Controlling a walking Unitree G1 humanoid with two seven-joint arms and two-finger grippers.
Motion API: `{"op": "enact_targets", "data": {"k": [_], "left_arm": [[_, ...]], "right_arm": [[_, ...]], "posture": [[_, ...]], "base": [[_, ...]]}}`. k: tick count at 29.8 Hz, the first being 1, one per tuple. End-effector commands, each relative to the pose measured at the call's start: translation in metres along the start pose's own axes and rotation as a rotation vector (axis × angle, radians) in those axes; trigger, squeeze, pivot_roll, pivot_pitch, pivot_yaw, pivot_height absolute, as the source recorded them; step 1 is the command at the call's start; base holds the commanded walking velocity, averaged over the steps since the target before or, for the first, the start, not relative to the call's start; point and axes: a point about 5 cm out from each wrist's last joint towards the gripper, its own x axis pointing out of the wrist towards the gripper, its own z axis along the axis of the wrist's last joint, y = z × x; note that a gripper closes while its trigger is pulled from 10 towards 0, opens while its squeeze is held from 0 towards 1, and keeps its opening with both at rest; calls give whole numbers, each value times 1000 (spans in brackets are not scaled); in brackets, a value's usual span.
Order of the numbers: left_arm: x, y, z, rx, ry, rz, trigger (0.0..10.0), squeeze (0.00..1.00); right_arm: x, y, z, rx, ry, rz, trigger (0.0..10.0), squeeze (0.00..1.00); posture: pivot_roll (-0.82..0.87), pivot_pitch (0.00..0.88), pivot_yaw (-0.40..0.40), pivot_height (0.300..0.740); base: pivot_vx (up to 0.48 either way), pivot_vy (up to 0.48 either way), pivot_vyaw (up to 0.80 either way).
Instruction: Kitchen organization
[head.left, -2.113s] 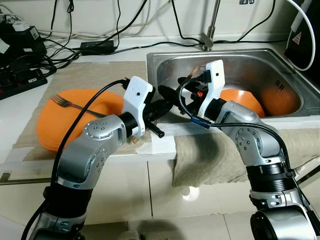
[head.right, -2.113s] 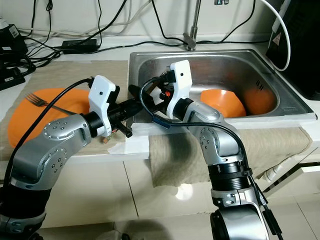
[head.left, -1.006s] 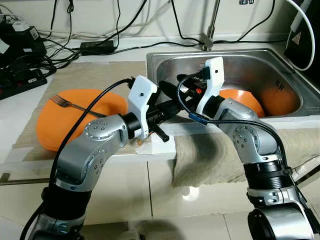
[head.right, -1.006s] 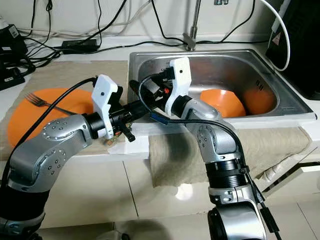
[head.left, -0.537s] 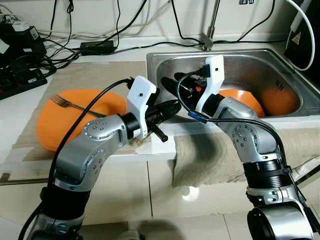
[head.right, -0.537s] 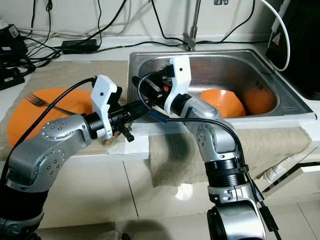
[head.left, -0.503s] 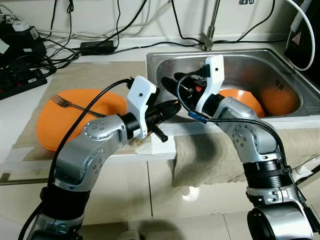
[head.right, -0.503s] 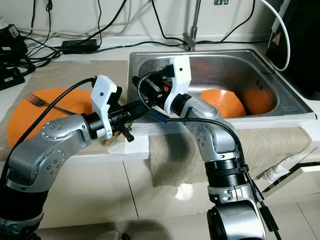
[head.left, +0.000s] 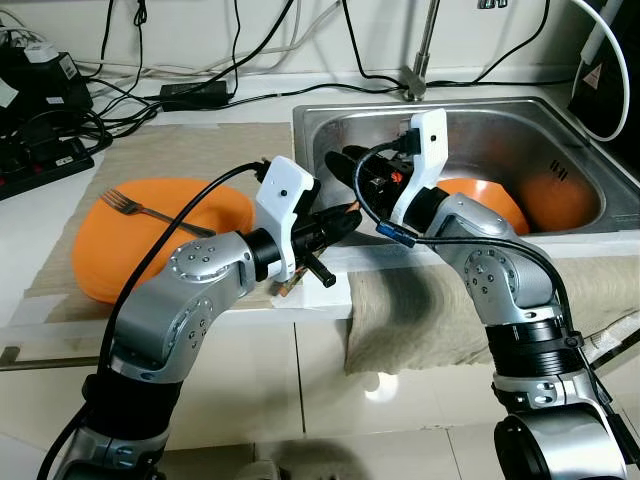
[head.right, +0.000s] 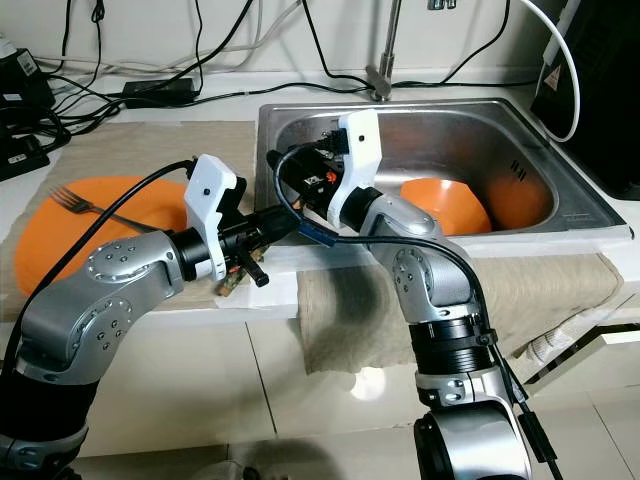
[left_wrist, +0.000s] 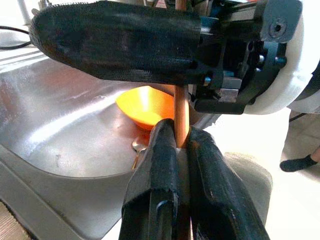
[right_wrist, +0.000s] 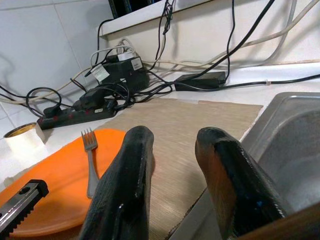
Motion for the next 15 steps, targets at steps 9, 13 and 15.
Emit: {"op": "enact_targets", "data": {"k": [9, 13, 15], "left_arm": [[-2, 0, 13, 69, -42, -14, 0, 0], [-1, 4, 12, 83, -22, 25, 2275, 0], [-1, 5, 11, 82, -17, 33, 10000, 0]], "right_arm": [[-8, -19, -13, 14, 75, -109, 0, 0], [-8, -21, -11, 16, 71, -113, 0, 0], [-9, -21, -11, 10, 72, -109, 0, 0]], "posture": [[67, 12, 34, 740], [68, 8, 36, 740], [68, 7, 37, 740]], "base": [[0, 0, 0], [0, 0, 0], [0, 0, 0]]}}
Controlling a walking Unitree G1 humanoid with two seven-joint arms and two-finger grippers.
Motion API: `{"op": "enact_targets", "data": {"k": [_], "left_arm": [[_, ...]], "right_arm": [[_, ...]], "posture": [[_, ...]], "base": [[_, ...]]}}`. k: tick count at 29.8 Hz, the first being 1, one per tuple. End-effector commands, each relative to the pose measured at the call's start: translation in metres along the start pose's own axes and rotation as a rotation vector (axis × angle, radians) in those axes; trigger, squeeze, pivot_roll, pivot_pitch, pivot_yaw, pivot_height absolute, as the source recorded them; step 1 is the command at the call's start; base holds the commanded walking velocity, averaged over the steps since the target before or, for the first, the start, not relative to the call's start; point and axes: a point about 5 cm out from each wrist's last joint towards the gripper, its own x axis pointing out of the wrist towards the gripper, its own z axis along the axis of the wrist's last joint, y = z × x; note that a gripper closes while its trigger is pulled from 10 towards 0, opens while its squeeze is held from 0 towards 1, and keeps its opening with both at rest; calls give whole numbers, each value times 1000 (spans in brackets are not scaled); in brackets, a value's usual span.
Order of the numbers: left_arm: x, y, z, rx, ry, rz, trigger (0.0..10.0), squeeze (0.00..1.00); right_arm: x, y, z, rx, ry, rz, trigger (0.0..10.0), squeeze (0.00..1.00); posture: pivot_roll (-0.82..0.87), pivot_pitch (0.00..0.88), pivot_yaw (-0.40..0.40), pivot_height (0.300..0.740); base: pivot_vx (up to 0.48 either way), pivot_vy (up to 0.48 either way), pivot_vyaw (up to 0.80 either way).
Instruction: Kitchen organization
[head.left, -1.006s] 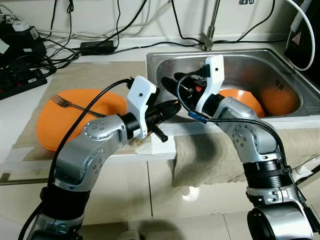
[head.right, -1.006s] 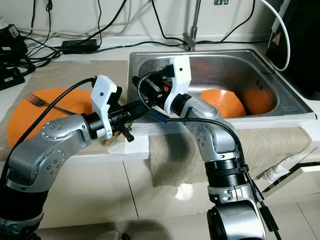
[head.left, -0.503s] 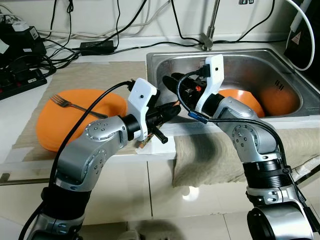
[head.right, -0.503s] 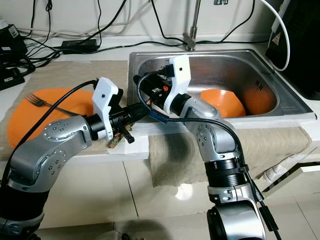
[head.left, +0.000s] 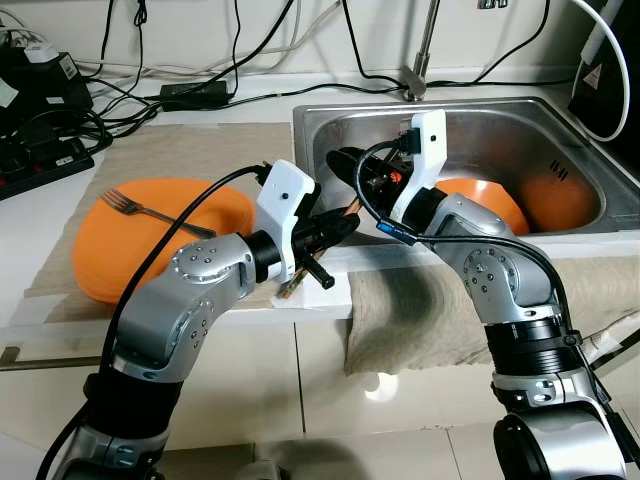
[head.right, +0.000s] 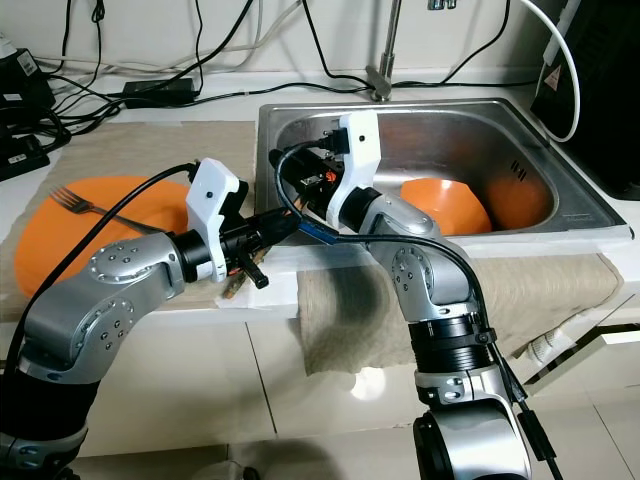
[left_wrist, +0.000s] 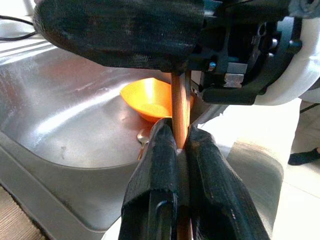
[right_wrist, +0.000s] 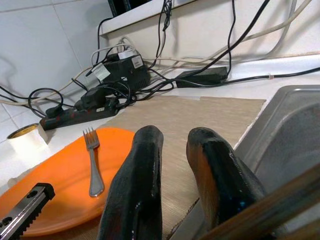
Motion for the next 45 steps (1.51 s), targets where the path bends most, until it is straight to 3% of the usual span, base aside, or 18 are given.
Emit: {"op": "enact_targets", "data": {"k": [1, 10, 15, 27, 28, 29, 30, 45], "left_arm": [[-3, 3, 17, 72, -50, 16, 10000, 0], [-2, 7, 18, 72, -62, 40, 10000, 0], [0, 12, 22, 16, -127, 101, 10000, 0], [4, 14, 17, -41, -152, 133, 10000, 0], [4, 15, 17, -48, -151, 144, 10000, 561], [4, 15, 17, -48, -151, 144, 10000, 561], [5, 16, 17, -45, -151, 147, 10000, 1000], [-1, 23, 8, -18, -109, 166, 10000, 1000]], "right_arm": [[-10, -20, -7, -19, 62, -111, 0, 0], [-9, -15, -10, -56, 82, -78, 0, 0], [-8, -13, -10, -60, 86, -70, 0, 0], [-7, -13, -8, -62, 84, -70, 0, 0], [-8, -13, -8, -63, 84, -72, 0, 0], [-8, -13, -8, -63, 84, -72, 0, 0], [-8, -13, -8, -63, 84, -72, 0, 0], [-7, -13, -9, -66, 84, -77, 0, 0]], "posture": [[68, 7, 37, 740], [67, 7, 36, 740], [67, 6, 33, 740], [66, 9, 29, 740], [63, 11, 29, 740], [63, 11, 29, 740], [63, 11, 29, 740], [65, 16, 29, 740]], "base": [[0, 0, 0], [0, 0, 0], [0, 0, 0], [0, 0, 0], [0, 0, 0], [0, 0, 0], [0, 0, 0], [0, 0, 0]]}}
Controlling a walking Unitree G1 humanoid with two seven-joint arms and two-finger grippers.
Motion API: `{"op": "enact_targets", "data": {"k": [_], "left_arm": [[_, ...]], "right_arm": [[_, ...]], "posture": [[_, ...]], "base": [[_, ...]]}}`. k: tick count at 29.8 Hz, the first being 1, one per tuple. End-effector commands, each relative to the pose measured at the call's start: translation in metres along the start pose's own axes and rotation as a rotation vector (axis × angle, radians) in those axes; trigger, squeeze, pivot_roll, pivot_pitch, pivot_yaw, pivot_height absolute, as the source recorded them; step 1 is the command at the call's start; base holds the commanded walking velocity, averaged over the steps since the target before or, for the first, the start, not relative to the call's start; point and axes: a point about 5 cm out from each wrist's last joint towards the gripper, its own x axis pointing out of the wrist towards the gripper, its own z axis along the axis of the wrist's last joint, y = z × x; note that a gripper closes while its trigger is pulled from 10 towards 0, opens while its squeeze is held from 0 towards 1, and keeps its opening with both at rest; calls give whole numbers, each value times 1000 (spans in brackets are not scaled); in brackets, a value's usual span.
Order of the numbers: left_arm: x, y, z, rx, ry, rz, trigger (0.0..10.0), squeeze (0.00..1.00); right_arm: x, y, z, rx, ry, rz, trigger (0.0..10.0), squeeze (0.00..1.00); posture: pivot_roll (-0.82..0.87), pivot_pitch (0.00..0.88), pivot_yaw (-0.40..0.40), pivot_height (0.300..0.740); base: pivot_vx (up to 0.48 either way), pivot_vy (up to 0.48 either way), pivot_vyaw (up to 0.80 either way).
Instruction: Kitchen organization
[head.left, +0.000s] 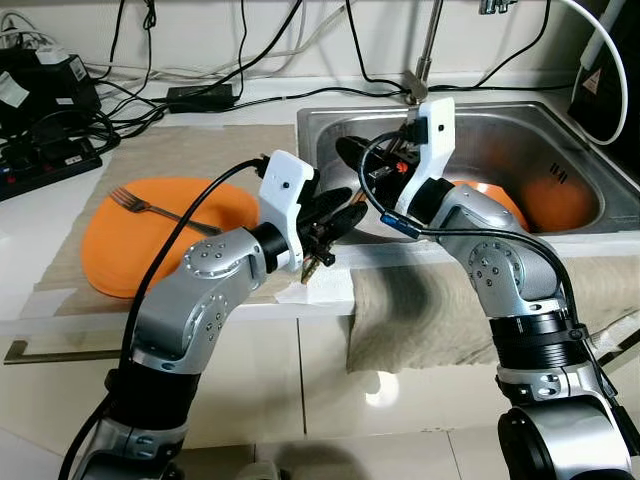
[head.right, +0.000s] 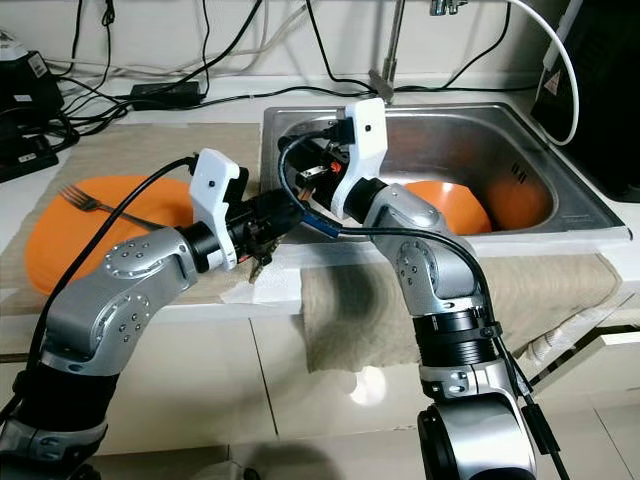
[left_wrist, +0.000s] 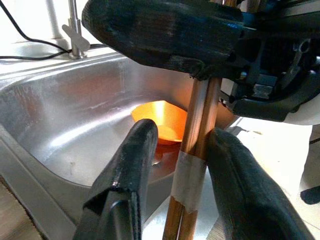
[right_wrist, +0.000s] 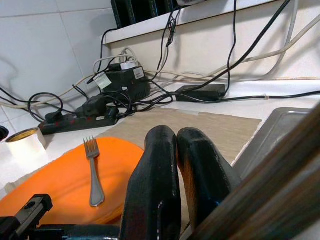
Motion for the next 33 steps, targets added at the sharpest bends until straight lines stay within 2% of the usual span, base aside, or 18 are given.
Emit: {"op": "enact_targets", "data": {"k": [1, 7, 14, 19, 23, 28, 29, 33], "left_arm": [[-8, 17, 5, 26, -19, 92, 10000, 1000], [-14, 23, -4, 35, 14, 107, 10000, 1000], [-30, 44, -19, 86, 100, 159, 10000, 1000], [-38, 52, -20, 96, 116, 177, 10000, 1000], [-51, 60, -21, 97, 132, 204, 10000, 1000], [-55, 69, -19, 95, 128, 248, 10000, 1000], [-55, 76, -15, 72, 105, 287, 10000, 0], [-57, 82, -12, 51, 89, 315, 10000, 0]], "right_arm": [[-8, -11, -21, -15, 115, -72, 0, 0], [-8, -12, -21, -15, 116, -75, 0, 0], [-8, -13, -21, -17, 112, -84, 0, 0], [-8, -14, -21, -17, 111, -85, 0, 0], [-9, -14, -21, -17, 113, -86, 0, 0], [-10, -14, -21, -19, 113, -85, 0, 0], [-9, -13, -22, -19, 114, -83, 0, 0], [-9, -13, -22, -20, 115, -82, 0, 0]], "posture": [[65, 16, 29, 740], [65, 18, 29, 740], [63, 18, 30, 740], [61, 21, 28, 740], [63, 22, 27, 740], [69, 24, 23, 740], [69, 24, 23, 740], [69, 24, 22, 740]], "base": [[0, 0, 0], [0, 0, 0], [0, 0, 0], [0, 0, 0], [0, 0, 0], [0, 0, 0], [0, 0, 0], [0, 0, 0]]}}
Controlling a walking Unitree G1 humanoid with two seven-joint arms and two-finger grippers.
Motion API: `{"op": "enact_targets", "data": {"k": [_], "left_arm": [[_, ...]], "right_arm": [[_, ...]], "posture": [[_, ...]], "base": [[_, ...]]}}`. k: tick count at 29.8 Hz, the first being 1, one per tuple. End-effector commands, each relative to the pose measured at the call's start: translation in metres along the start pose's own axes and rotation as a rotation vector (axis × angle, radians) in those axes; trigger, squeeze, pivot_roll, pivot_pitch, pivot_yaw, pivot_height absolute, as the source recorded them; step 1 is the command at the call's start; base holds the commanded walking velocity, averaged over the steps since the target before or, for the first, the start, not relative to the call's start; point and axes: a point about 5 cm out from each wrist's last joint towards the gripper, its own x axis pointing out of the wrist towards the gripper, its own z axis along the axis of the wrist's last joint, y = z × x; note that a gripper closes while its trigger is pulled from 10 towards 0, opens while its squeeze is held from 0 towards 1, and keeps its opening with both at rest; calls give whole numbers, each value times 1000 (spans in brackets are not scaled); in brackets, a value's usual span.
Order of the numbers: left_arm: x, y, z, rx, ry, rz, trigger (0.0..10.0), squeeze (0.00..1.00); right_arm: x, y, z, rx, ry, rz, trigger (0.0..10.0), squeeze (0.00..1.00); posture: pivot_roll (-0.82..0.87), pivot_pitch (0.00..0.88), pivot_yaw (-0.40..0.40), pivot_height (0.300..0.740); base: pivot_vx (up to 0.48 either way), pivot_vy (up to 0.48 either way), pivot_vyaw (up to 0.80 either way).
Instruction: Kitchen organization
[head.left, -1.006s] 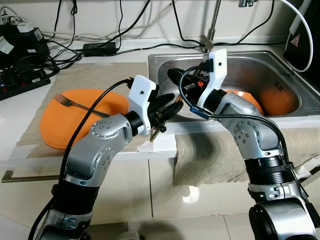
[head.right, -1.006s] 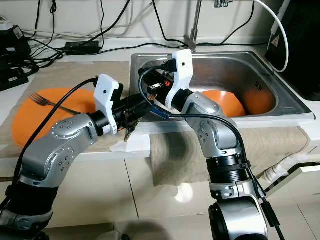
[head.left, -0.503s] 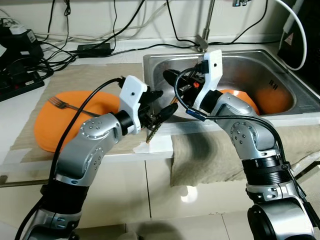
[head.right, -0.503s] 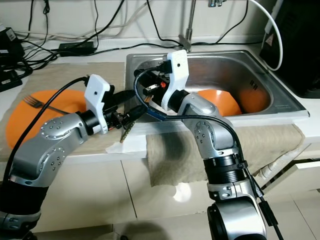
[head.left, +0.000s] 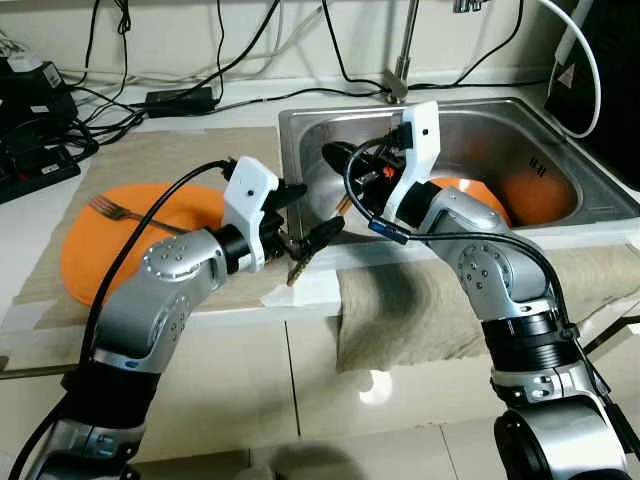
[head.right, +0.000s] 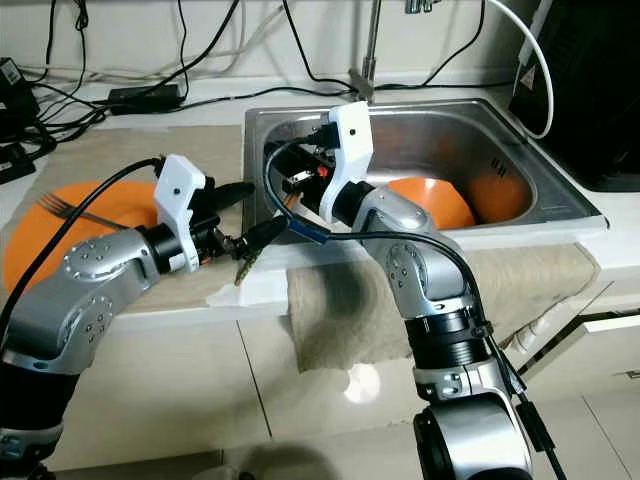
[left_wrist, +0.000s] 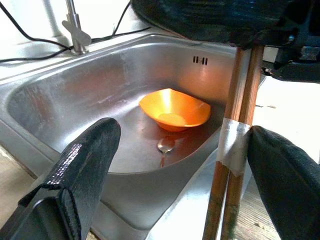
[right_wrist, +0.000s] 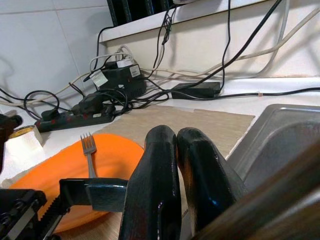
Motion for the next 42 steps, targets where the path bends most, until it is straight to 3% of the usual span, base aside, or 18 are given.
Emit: {"op": "enact_targets", "data": {"k": [1, 4, 16, 24, 30, 37, 40, 42], "left_arm": [[-33, 51, -6, -30, 49, 292, 10000, 0], [-45, 59, -4, -32, 47, 325, 10000, 0], [-57, 67, 14, -31, -42, 372, 10000, 0], [-72, 73, 26, -26, -71, 334, 10000, 0], [-77, 66, 34, -33, -96, 258, 10000, 0], [-75, 64, 28, -40, -83, 261, 10000, 0], [-74, 59, 27, -57, -88, 241, 10000, 0], [-67, 43, 19, -87, -76, 167, 10000, 0]], "right_arm": [[-15, -21, -17, -16, 99, -108, 0, 0], [-16, -21, -17, -20, 96, -111, 0, 0], [-17, -22, -20, -21, 103, -114, 0, 0], [-17, -23, -21, -21, 105, -115, 0, 0], [-17, -24, -22, -25, 105, -118, 0, 0], [-17, -24, -22, -28, 102, -119, 0, 0], [-17, -24, -21, -27, 98, -119, 0, 0], [-15, -23, -19, -26, 87, -115, 0, 0]], "posture": [[67, 25, 24, 740], [63, 23, 26, 740], [76, 20, 20, 740], [79, 16, 20, 740], [79, 12, 22, 740], [81, 13, 21, 740], [81, 13, 21, 740], [81, 13, 20, 740]], "base": [[0, 0, 0], [0, 0, 0], [0, 0, 0], [0, 0, 0], [0, 0, 0], [0, 0, 0], [0, 0, 0], [0, 0, 0]]}}
